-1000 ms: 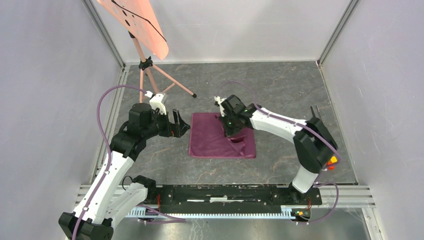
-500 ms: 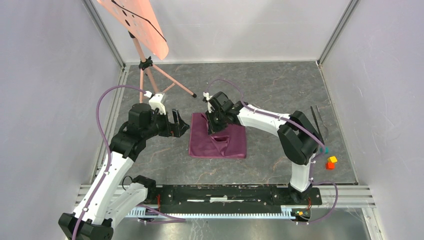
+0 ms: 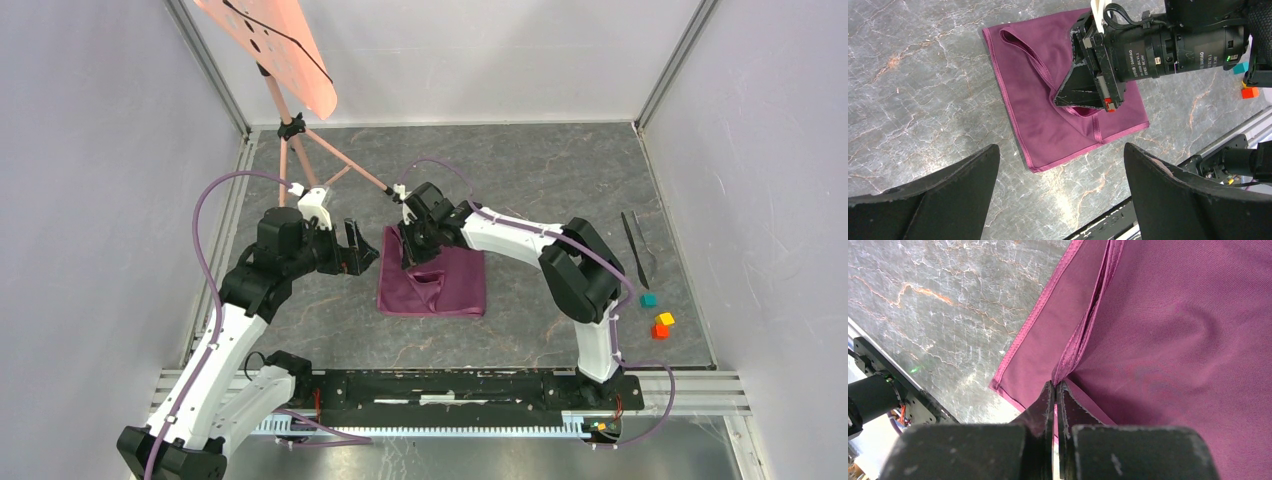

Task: Fold the napkin into a case and place the utensils inside
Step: Fold the rectangle-folded napkin at the center of the board.

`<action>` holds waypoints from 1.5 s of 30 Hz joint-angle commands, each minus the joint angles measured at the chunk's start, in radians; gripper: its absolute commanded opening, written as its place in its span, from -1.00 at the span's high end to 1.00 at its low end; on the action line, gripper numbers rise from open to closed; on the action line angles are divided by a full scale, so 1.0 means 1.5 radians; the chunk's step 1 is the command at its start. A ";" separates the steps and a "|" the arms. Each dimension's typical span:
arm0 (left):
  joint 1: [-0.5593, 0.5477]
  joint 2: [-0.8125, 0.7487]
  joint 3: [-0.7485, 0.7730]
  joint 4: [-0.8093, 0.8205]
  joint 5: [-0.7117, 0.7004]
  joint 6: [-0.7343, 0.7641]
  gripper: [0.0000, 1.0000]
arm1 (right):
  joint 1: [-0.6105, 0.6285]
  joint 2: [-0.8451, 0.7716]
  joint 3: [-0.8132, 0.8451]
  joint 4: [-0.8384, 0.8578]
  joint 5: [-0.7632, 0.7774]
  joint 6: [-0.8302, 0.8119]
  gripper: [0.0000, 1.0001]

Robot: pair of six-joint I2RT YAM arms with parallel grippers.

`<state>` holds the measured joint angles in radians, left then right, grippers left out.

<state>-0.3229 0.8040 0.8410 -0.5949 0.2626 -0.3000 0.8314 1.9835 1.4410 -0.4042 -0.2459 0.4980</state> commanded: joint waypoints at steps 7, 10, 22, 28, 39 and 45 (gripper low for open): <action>-0.001 -0.011 -0.003 0.012 -0.007 0.039 -1.00 | 0.009 0.023 0.042 0.026 -0.011 0.017 1.00; -0.001 -0.012 -0.003 0.013 -0.008 0.039 -1.00 | 0.009 0.027 0.046 0.026 -0.010 0.019 1.00; -0.001 -0.014 -0.003 0.012 -0.005 0.039 -1.00 | 0.008 0.049 0.068 0.023 -0.011 0.021 1.00; -0.001 -0.015 -0.003 0.014 -0.003 0.039 -1.00 | 0.009 0.058 0.079 0.020 -0.012 0.022 1.00; -0.001 -0.014 -0.003 0.013 -0.002 0.039 -1.00 | 0.009 0.067 0.082 0.023 -0.022 0.024 1.00; -0.001 -0.013 -0.004 0.014 -0.001 0.039 -1.00 | 0.011 0.070 0.077 0.029 -0.027 0.025 1.00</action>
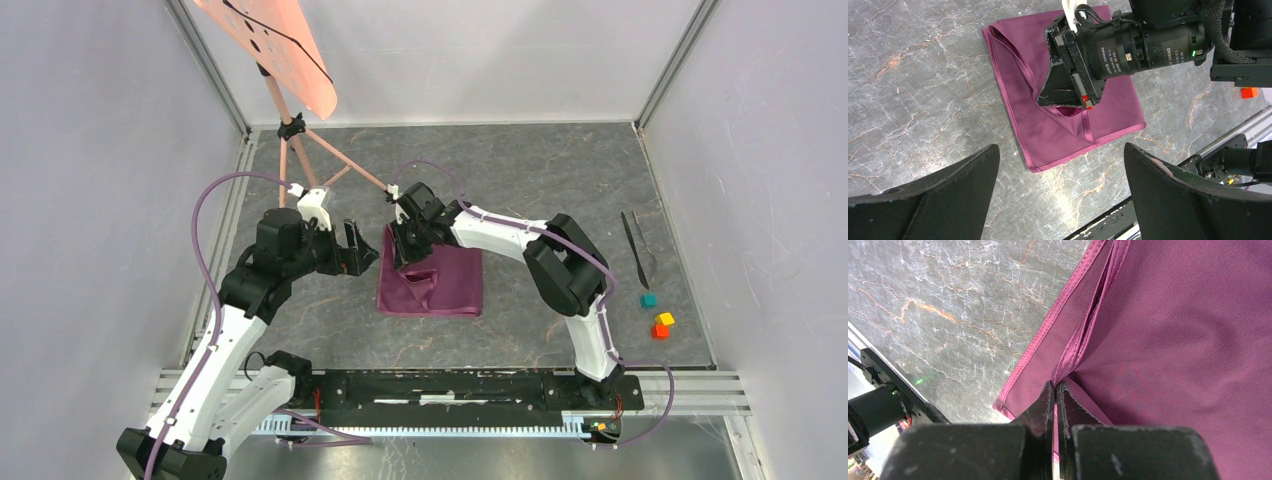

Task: Fold the napkin into a case and place the utensils inside
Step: Fold the rectangle-folded napkin at the center of the board.

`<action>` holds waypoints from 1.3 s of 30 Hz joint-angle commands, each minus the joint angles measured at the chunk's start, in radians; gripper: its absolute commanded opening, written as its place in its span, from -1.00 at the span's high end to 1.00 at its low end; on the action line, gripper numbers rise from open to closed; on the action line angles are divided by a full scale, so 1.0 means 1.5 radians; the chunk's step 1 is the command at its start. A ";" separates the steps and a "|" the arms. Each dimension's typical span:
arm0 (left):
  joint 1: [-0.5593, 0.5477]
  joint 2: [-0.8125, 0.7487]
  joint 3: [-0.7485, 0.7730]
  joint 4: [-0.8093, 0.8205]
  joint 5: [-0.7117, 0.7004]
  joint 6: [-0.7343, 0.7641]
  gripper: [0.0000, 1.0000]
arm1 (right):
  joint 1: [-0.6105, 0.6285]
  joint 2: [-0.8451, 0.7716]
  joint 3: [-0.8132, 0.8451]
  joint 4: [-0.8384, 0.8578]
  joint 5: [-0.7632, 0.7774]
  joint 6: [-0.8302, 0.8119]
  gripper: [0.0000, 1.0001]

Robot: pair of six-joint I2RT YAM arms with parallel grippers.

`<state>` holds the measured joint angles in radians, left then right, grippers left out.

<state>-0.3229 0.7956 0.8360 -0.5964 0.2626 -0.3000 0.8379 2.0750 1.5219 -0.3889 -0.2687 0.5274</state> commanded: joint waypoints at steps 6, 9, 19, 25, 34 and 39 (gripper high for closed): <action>-0.002 -0.007 0.000 0.015 -0.003 0.039 -1.00 | 0.007 0.006 0.022 0.046 -0.044 0.004 0.65; -0.001 -0.009 0.001 0.015 -0.005 0.039 -1.00 | 0.006 -0.035 -0.007 0.114 -0.052 0.002 0.25; -0.001 0.001 0.000 0.015 -0.008 0.039 -1.00 | -0.057 -0.211 -0.228 0.198 -0.123 -0.045 -0.38; -0.001 0.009 -0.003 0.016 -0.009 0.038 -1.00 | -0.091 -0.254 -0.367 0.306 -0.157 -0.020 -0.45; -0.001 0.021 -0.003 0.015 -0.014 0.038 -1.00 | -0.129 -0.226 -0.440 0.413 -0.203 0.032 -0.36; -0.001 0.025 -0.002 0.015 -0.016 0.039 -1.00 | -0.131 -0.195 -0.453 0.467 -0.237 0.068 -0.08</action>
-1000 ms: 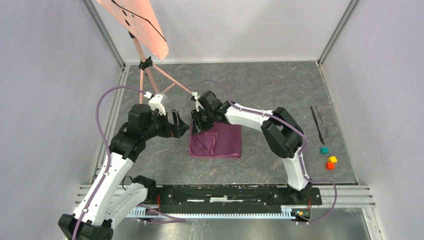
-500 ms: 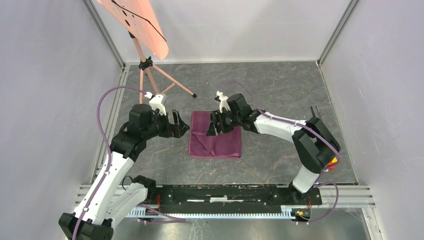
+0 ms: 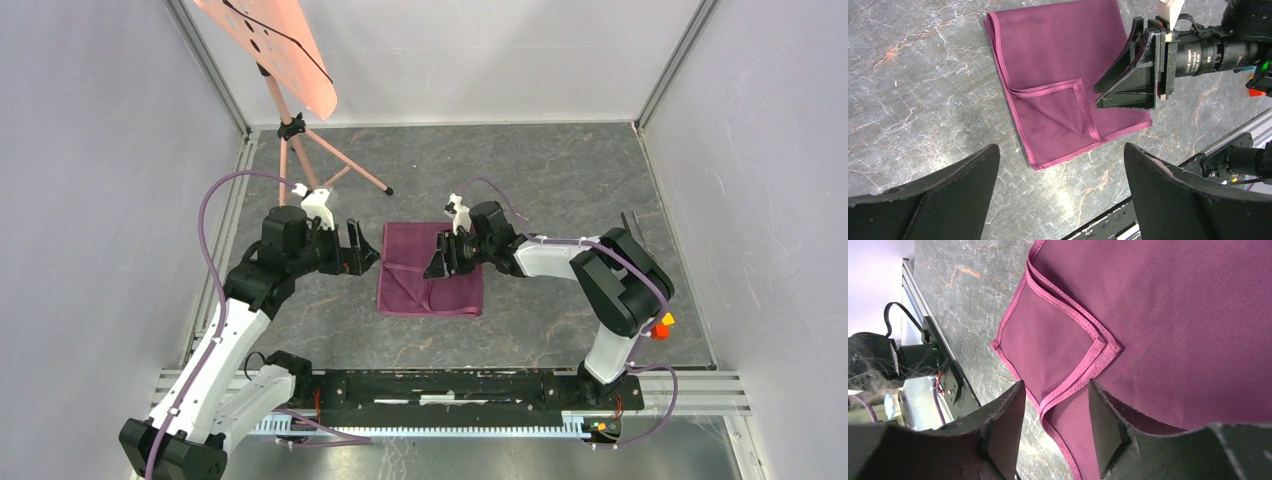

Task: Fold the napkin into a case and place the utensils inside
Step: Fold the rectangle-folded napkin at the center of the board.

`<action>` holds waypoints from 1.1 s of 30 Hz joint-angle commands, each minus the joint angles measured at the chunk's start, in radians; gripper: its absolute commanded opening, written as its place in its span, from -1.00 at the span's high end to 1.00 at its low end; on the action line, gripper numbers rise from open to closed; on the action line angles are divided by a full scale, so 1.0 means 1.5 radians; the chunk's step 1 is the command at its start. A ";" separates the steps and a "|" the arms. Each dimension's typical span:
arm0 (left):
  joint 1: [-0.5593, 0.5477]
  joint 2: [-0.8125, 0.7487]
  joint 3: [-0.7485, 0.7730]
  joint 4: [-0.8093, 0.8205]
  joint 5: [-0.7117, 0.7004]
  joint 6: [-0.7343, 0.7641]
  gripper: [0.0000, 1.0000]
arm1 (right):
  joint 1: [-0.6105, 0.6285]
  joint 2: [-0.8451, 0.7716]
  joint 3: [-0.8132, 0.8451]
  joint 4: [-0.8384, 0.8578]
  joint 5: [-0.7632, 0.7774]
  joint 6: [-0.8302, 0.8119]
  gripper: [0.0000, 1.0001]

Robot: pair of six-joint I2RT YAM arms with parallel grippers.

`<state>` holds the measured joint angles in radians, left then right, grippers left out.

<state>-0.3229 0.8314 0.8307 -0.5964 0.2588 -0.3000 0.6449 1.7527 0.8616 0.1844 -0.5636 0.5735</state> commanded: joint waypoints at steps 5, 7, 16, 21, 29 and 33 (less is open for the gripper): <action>-0.001 0.003 0.002 0.013 -0.014 0.040 -1.00 | -0.005 0.026 -0.021 0.094 -0.033 0.043 -0.12; -0.001 0.003 0.002 0.014 -0.012 0.039 -1.00 | -0.010 0.027 -0.024 0.095 -0.028 0.042 -0.14; -0.001 0.003 0.002 0.014 -0.010 0.039 -1.00 | -0.026 0.052 -0.023 0.117 -0.031 0.057 -0.05; -0.001 0.004 0.002 0.014 -0.009 0.040 -1.00 | -0.033 0.065 -0.011 0.116 -0.033 0.055 -0.06; -0.001 0.004 0.002 0.014 -0.008 0.040 -1.00 | -0.036 0.096 0.016 0.103 -0.036 0.043 0.02; -0.001 0.004 0.002 0.014 -0.007 0.040 -1.00 | -0.037 0.103 0.025 0.118 -0.044 0.053 0.07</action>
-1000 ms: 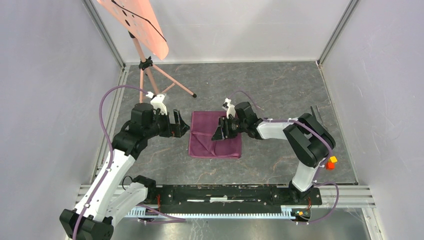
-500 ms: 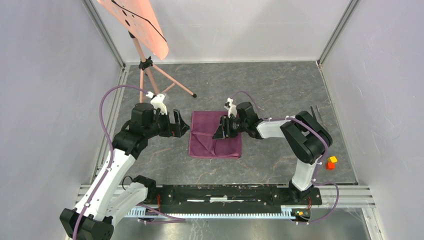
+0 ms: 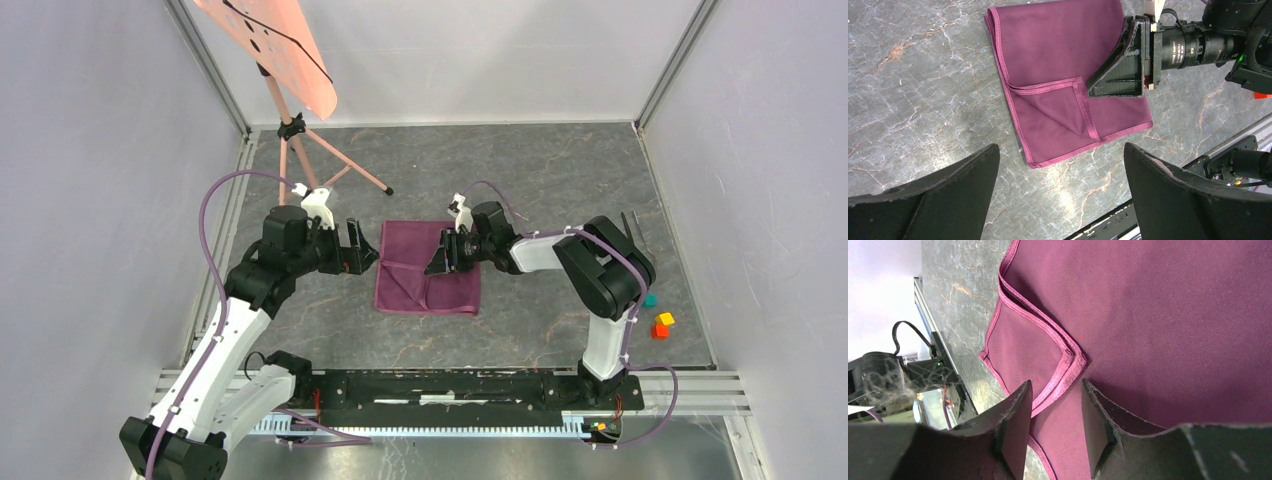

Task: Fold the napkin into a case and place the utensils inside
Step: Fold the rectangle-folded napkin at the center of the board.

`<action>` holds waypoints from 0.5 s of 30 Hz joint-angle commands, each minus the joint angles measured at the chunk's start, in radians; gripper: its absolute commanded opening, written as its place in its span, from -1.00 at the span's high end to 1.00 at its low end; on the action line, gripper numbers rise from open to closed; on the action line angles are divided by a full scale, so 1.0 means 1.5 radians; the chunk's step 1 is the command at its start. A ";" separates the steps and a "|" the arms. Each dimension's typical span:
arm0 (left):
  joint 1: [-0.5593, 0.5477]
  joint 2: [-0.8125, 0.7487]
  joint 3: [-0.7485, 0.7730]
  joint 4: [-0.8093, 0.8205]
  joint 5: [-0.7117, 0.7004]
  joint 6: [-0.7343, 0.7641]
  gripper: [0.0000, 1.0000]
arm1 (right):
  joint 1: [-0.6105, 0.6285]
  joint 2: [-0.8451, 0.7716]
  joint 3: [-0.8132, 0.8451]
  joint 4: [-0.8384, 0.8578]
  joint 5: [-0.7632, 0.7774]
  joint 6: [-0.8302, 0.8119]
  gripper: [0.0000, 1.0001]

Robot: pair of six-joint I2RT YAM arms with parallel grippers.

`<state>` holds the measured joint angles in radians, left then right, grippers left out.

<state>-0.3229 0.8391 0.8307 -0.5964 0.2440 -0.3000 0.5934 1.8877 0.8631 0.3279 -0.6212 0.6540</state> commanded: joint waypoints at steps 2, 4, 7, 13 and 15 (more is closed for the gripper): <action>-0.002 -0.001 0.002 0.016 0.004 0.040 -1.00 | -0.002 0.015 0.031 0.021 -0.006 0.001 0.12; -0.001 -0.001 0.002 0.016 0.004 0.040 -1.00 | -0.003 0.016 0.039 0.019 -0.009 0.001 0.16; -0.001 -0.001 0.002 0.016 0.005 0.040 -1.00 | -0.007 0.015 0.046 0.013 -0.008 -0.001 0.18; -0.001 -0.003 0.002 0.016 0.007 0.039 -1.00 | -0.013 0.027 0.056 0.006 -0.006 -0.004 0.17; -0.001 -0.003 0.001 0.015 0.007 0.039 -1.00 | -0.012 0.034 0.058 0.006 -0.007 -0.004 0.16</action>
<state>-0.3229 0.8391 0.8307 -0.5961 0.2443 -0.3000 0.5797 1.9163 0.9127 0.3264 -0.6277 0.6575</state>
